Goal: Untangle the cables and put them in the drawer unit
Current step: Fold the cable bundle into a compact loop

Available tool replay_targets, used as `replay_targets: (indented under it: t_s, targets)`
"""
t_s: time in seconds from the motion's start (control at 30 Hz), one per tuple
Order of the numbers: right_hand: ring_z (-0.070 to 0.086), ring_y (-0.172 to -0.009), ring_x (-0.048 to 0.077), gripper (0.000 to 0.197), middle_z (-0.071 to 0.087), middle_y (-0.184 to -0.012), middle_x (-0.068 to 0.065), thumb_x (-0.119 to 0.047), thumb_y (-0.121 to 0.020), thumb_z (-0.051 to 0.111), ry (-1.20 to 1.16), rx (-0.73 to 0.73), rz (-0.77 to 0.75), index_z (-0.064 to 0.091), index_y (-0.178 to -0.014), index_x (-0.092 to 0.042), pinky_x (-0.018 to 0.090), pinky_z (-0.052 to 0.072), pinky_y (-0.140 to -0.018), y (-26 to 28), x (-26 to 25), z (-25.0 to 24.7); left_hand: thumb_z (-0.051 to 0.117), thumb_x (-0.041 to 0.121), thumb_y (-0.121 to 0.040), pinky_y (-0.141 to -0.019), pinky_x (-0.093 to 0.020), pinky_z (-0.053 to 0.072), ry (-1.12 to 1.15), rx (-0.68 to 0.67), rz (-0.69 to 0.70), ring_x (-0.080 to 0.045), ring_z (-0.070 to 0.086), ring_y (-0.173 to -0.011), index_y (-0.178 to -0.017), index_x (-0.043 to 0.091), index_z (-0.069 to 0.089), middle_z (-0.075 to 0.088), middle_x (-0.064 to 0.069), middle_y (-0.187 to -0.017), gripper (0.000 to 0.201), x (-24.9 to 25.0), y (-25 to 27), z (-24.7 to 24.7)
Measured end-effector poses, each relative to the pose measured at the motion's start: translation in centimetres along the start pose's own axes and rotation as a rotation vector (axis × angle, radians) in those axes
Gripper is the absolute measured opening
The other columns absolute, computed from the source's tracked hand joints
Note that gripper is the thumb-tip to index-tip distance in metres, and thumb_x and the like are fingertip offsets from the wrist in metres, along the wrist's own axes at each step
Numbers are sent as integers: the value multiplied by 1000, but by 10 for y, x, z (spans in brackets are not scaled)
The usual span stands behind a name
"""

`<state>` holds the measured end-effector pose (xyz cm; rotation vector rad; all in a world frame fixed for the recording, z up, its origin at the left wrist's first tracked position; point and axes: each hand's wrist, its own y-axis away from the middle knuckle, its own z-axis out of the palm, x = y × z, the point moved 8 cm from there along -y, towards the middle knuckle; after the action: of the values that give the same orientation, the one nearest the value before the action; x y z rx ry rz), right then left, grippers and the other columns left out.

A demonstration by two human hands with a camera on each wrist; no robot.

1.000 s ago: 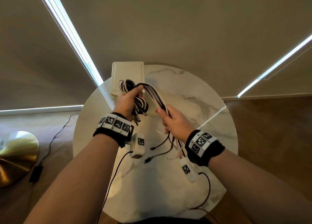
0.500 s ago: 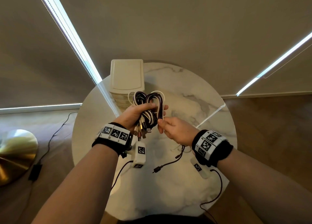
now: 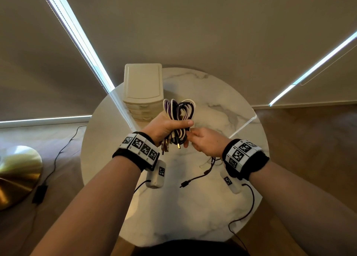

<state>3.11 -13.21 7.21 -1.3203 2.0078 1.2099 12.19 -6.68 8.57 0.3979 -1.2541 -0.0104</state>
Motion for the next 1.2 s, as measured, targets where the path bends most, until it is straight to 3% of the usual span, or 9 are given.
replay_targets:
  t_s: [0.13, 0.27, 0.37, 0.47, 0.63, 0.77, 0.87, 0.97, 1.2]
  targets:
    - [43, -48, 3, 40, 49, -64, -5, -42, -109, 35, -36, 35, -31, 64, -85, -28, 24, 38, -58, -2, 2, 3, 69, 6, -96, -51, -36, 57, 2, 112, -33, -37, 67, -59, -101, -23, 54, 63, -36, -82, 33, 1, 0, -8]
    - [45, -53, 3, 41, 49, -64, -10, -47, -107, 39, -168, 119, -25, 65, -82, -28, 28, 42, -61, -5, 7, -2, 65, 1, -96, -63, -40, 63, 140, 284, 3, -29, 76, -86, -116, -9, 59, 68, -25, -98, 23, 8, 0, -17]
    - [50, -61, 11, 40, 52, -64, -8, -50, -105, 46, -259, 134, -49, 65, -82, -22, 34, 46, -66, -7, 4, -4, 62, 1, -97, -57, -34, 61, 186, 322, 18, -19, 74, -72, -106, -1, 59, 66, -18, -89, 10, 15, 1, -19]
    - [58, -62, 8, 33, 61, -63, -7, -48, -103, 51, -169, 138, -77, 60, -84, -24, 26, 46, -66, -5, -1, -2, 65, 3, -95, -59, -30, 61, 235, 386, 30, -15, 71, -71, -110, 0, 61, 67, -11, -84, 16, 21, 4, -29]
    - [68, -70, 33, 29, 66, -66, -3, -38, -106, 50, -201, 153, -47, 57, -87, -17, 43, 55, -65, 3, 12, 13, 71, 9, -93, -69, -29, 62, 384, 519, 64, -15, 71, -80, -107, 4, 69, 72, -6, -86, 15, 25, 12, -66]
    - [67, -75, 31, 25, 65, -73, 0, -40, -106, 48, -135, 176, -54, 56, -95, -20, 48, 56, -75, 10, 24, 15, 76, 15, -89, -67, -32, 61, 499, 627, 77, -17, 74, -85, -116, 3, 66, 74, -6, -91, 31, 11, 20, -101]
    - [66, -77, 29, 23, 66, -80, 3, -44, -105, 47, -67, 207, -24, 55, -98, -24, 50, 56, -78, 5, 26, 6, 73, 18, -89, -78, -37, 61, 581, 547, 68, -19, 70, -87, -96, 9, 68, 69, -4, -87, 12, 3, 20, -102]
    - [64, -76, 22, 24, 64, -84, 6, -48, -103, 48, 35, 225, -34, 55, -97, -26, 47, 54, -74, 1, 27, -12, 67, 17, -87, -68, -28, 58, 711, 304, 23, -14, 68, -76, -87, 15, 63, 62, 2, -81, 5, 7, 20, -81]
    - [46, -60, 5, 20, 55, -69, -5, -35, -98, 65, 131, 122, -54, 67, -90, -17, 26, 36, -61, -1, 6, -48, 56, 11, -94, -71, -23, 55, 458, -3, -186, -11, 61, -69, -117, 11, 54, 57, 0, -85, 23, 1, 33, -46]
